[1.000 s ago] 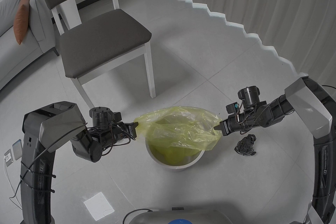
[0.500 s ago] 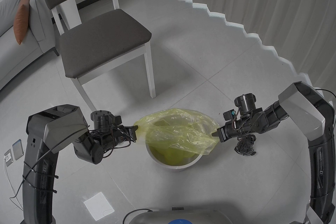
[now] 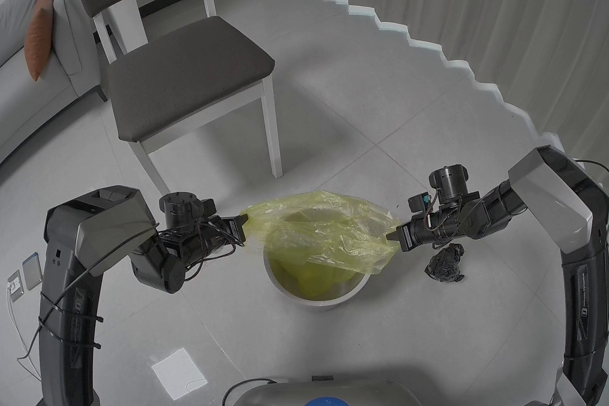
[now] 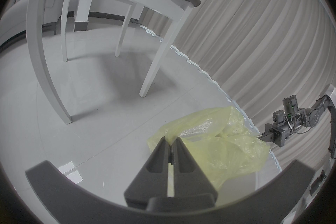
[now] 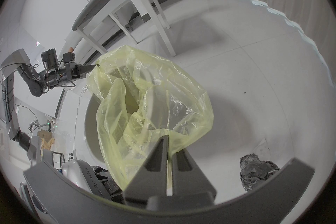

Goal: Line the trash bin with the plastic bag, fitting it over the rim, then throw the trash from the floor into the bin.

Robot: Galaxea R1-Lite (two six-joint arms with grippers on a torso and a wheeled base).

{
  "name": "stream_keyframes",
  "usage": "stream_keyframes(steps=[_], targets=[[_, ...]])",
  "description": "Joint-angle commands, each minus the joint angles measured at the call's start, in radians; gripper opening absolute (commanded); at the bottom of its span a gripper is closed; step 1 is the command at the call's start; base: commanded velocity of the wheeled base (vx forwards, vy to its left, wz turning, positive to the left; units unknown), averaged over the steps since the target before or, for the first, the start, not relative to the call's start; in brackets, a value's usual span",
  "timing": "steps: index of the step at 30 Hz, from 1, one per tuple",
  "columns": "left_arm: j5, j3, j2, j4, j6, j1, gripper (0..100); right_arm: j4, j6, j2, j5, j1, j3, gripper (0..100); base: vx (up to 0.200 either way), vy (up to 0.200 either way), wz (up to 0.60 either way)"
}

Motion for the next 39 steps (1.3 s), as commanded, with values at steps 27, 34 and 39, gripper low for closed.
stream_keyframes(steps=[27, 34, 39], targets=[[0.003, 0.006, 0.005, -0.028, 0.006, -0.001, 100, -0.115, -0.184, -0.378, -0.002, 0.068, 0.318, 100, 0.0, 0.0, 0.0], [0.003, 0.029, -0.003, -0.048, 0.007, 0.002, 100, -0.123, -0.231, -0.291, -0.004, 0.121, 0.317, 100, 0.0, 0.0, 0.0], [0.003, 0.032, -0.007, -0.057, 0.009, 0.007, 100, -0.152, -0.236, -0.225, -0.004, 0.153, 0.317, 100, 0.0, 0.0, 0.0]])
